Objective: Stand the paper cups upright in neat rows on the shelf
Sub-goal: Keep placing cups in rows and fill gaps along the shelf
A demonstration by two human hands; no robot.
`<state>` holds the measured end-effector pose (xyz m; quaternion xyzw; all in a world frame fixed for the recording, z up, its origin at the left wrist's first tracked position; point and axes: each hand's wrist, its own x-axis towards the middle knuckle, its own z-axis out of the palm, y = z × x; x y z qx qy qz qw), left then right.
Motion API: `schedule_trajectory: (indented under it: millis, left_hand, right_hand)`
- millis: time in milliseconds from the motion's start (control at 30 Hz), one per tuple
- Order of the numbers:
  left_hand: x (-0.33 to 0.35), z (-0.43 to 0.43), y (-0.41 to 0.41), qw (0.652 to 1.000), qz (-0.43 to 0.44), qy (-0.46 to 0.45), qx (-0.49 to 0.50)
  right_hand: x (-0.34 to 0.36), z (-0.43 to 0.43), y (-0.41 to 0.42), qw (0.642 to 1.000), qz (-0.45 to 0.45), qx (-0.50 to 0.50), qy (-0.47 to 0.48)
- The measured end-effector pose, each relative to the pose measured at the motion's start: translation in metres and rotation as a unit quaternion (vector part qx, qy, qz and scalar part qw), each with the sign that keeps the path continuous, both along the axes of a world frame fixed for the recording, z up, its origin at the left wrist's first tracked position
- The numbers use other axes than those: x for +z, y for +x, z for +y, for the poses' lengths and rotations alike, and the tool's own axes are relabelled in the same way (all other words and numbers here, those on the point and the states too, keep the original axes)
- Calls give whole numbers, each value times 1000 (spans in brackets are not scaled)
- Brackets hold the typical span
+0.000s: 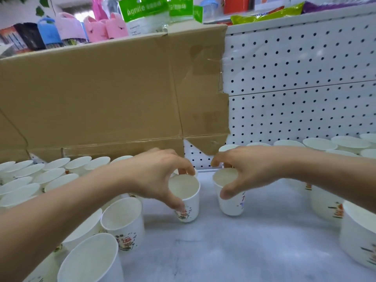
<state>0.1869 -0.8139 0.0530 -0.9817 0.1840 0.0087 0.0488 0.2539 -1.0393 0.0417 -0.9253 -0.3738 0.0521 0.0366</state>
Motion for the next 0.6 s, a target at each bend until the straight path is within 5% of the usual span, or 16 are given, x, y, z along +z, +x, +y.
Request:
schedule_trajectory:
  millis: [267, 600]
  left_hand:
    - [-1, -18, 23, 994, 58, 85, 26]
    - [8, -66, 35, 995, 29, -93, 2]
  right_hand:
    - [0, -59, 19, 991, 1, -132, -11]
    - [-3, -73, 31, 989, -7, -149, -4]
